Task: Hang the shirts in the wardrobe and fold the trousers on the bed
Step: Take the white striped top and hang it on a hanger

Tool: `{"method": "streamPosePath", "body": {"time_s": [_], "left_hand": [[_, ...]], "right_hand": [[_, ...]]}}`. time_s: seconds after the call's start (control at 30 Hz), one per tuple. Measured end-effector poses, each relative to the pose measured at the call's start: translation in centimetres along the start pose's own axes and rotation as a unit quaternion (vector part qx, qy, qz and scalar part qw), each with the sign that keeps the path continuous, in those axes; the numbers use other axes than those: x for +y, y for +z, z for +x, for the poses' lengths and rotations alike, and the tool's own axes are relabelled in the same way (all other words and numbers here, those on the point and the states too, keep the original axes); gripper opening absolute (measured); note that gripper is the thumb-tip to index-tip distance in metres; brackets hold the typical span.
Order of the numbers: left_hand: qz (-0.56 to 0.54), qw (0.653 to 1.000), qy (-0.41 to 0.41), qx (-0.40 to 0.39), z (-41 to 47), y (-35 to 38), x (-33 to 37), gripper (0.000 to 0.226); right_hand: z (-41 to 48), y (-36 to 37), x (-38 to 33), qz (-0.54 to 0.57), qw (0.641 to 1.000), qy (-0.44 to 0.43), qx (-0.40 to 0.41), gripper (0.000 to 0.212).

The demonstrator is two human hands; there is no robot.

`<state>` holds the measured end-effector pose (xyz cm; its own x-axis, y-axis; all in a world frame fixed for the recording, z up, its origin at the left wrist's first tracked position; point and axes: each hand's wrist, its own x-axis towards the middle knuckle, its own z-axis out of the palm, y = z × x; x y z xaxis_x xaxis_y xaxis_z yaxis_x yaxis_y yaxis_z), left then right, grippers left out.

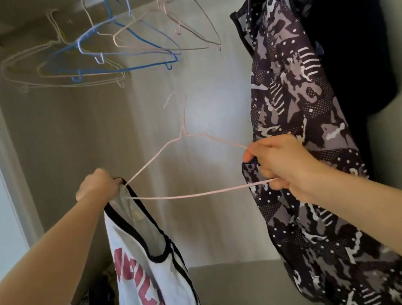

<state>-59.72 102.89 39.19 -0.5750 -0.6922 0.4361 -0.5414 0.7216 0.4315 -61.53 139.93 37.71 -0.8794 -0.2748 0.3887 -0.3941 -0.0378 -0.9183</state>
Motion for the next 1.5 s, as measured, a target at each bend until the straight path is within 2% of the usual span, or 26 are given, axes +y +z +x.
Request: {"method": "streamPosePath", "body": {"time_s": [0.2,0.37,0.43,0.5,0.6,0.67,0.73,0.77,0.9,0.97,1.03,1.1,1.17,1.23,1.27,1.37,1.43,1.5], "left_hand": [[-0.035,0.998,0.025,-0.045,0.4,1.3,-0.5,0.044],[-0.121,0.987,0.083,-0.06,-0.7,1.2,3.2,0.034],[-0.227,0.967,0.104,-0.057,-0.9,0.9,4.8,0.037],[-0.349,0.929,0.113,-0.049,-1.4,-0.2,6.4,0.034],[-0.437,0.886,0.124,-0.086,-2.4,-3.3,8.1,0.029],[-0.382,0.902,0.186,-0.072,-2.3,-5.0,8.5,0.033],[-0.263,0.925,0.273,-0.025,-2.0,-6.4,8.5,0.047],[-0.227,0.925,0.305,-0.02,-1.9,-6.8,8.4,0.05],[-0.224,0.889,0.389,-0.096,-1.6,-6.8,8.1,0.031],[-0.214,0.875,0.423,-0.102,-1.1,-6.2,8.0,0.017],[-0.187,0.873,0.443,-0.081,-0.8,-5.8,8.2,0.011],[-0.193,0.874,0.44,-0.07,-0.6,-5.8,8.6,0.011],[-0.22,0.872,0.431,-0.073,-0.5,-6.0,9.0,0.014],[-0.228,0.881,0.413,-0.049,-0.3,-6.0,9.5,0.013],[-0.227,0.889,0.397,-0.022,-0.1,-5.9,9.8,0.013],[-0.194,0.911,0.357,0.074,-0.3,-5.6,10.8,0.016],[-0.158,0.913,0.356,0.124,-0.3,-5.5,11.2,0.02],[-0.149,0.911,0.356,0.148,-0.4,-5.7,11.5,0.021]], "right_hand": [[0.4,2.7,0.9,-0.056,0.998,-0.015,-0.009,0.031],[1.3,5.8,1.9,-0.12,0.991,-0.052,-0.007,0.036],[1.3,6.9,2.5,-0.142,0.987,-0.076,-0.006,0.037],[1.3,7.6,3.0,-0.137,0.986,-0.096,0.006,0.037],[1.5,7.8,3.5,-0.018,0.995,-0.093,0.038,0.038],[1.4,7.4,3.4,0.053,0.993,-0.089,0.048,0.036],[1.2,7.0,3.1,0.093,0.991,-0.089,0.042,0.034],[1.1,6.9,3.0,0.108,0.99,-0.088,0.038,0.034],[1.4,6.0,2.9,0.135,0.986,-0.089,0.032,0.035],[1.6,5.5,3.1,0.129,0.987,-0.092,0.034,0.035],[2.0,5.0,3.3,0.122,0.988,-0.089,0.038,0.035],[2.6,4.5,3.2,0.074,0.99,-0.11,0.052,0.036],[3.4,3.8,3.1,-0.1,0.98,-0.156,0.072,0.034],[3.6,3.3,2.9,-0.32,0.923,-0.198,0.079,0.022],[3.5,3.3,2.8,-0.384,0.894,-0.218,0.078,0.019],[3.0,4.1,2.8,-0.449,0.863,-0.221,0.061,0.056],[2.6,4.9,3.3,-0.488,0.831,-0.257,0.072,0.064],[2.1,5.8,3.7,-0.531,0.789,-0.303,0.066,0.062]]}}
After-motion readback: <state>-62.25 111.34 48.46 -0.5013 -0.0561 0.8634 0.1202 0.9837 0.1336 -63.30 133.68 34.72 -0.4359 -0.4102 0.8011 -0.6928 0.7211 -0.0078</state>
